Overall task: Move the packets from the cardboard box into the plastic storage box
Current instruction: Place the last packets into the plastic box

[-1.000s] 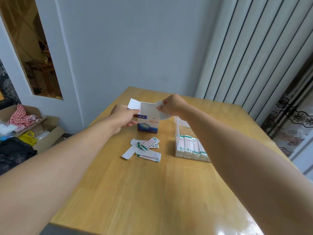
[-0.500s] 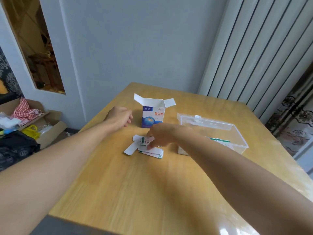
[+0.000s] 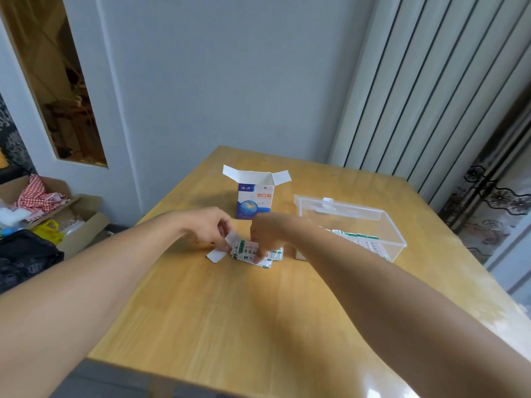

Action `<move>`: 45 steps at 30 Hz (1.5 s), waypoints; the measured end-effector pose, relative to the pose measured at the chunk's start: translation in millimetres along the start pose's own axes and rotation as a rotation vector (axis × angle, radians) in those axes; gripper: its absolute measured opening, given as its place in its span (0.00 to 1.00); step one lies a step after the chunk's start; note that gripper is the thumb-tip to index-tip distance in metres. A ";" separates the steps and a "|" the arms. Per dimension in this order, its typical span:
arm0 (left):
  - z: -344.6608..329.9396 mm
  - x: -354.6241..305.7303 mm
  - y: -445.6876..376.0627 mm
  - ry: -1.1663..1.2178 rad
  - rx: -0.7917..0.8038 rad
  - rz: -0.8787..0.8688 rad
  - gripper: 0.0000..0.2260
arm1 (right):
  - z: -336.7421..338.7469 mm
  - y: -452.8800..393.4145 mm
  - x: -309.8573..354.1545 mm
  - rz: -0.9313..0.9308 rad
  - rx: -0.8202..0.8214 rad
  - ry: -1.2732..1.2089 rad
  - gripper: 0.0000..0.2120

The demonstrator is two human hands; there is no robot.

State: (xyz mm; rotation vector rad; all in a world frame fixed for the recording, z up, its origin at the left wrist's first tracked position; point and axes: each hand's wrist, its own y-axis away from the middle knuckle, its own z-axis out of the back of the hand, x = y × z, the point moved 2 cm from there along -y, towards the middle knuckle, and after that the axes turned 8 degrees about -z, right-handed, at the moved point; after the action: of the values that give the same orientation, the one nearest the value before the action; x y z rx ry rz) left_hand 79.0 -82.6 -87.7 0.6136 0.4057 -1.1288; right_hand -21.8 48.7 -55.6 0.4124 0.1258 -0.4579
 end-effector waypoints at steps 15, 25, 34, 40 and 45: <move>-12.0 -17.4 5.7 0.862 -0.218 0.127 0.13 | -15.6 29.2 -0.2 -0.191 -0.546 -0.518 0.16; -23.9 -17.4 -10.2 0.757 -0.251 0.079 0.10 | -24.4 37.9 9.5 -0.103 -0.497 -0.246 0.13; -8.6 -10.4 -4.8 0.641 -0.439 0.030 0.11 | -13.4 19.2 0.5 -0.107 -0.087 -0.210 0.28; -12.7 -9.7 -1.4 0.549 -0.456 0.016 0.10 | -7.4 17.1 10.0 -0.098 0.019 -0.062 0.29; -18.3 -7.1 -1.3 0.569 -0.426 0.017 0.10 | -15.3 14.3 4.1 -0.110 0.112 -0.175 0.29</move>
State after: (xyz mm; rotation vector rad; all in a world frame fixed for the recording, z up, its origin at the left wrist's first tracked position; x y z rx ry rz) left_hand 75.2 -66.2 -97.8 0.5488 1.0956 -0.8003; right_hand -12.0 65.1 -65.3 0.4745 -0.0476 -0.6090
